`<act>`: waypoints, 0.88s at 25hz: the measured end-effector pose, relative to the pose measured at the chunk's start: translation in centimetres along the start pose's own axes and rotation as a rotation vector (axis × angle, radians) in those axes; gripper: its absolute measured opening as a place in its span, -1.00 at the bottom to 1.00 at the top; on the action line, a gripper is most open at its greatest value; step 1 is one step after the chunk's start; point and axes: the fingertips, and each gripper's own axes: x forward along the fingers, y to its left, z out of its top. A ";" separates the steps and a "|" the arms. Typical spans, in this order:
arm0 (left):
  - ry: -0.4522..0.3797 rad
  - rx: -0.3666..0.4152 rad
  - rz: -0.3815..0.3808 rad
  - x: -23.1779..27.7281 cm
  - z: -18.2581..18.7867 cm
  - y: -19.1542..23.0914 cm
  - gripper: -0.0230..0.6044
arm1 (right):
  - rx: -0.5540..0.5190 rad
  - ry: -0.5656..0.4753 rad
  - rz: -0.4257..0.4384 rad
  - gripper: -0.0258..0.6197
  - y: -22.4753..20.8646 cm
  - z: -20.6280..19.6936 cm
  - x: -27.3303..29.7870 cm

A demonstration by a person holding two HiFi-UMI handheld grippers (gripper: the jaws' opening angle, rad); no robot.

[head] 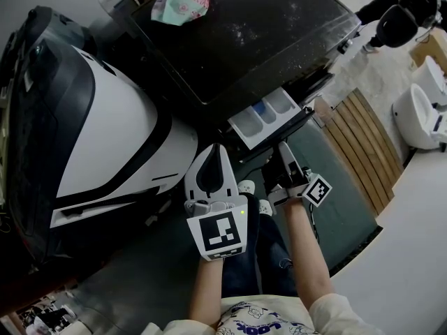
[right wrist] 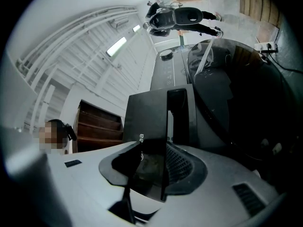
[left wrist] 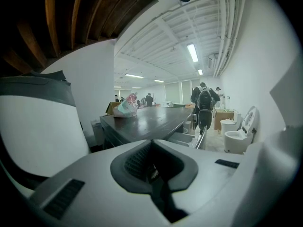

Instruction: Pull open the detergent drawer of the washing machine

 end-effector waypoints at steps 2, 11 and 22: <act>-0.017 -0.010 0.003 0.0 0.2 0.0 -0.88 | -0.002 0.002 0.003 -0.38 0.1 0.0 -0.3; 0.010 0.006 -0.004 -0.1 -0.1 -0.6 -0.88 | -0.008 -0.010 0.007 -0.39 1.0 0.2 -2.5; 0.006 0.011 -0.028 -0.7 0.1 -2.4 -0.88 | -0.003 -0.024 0.003 -0.38 1.7 0.5 -4.7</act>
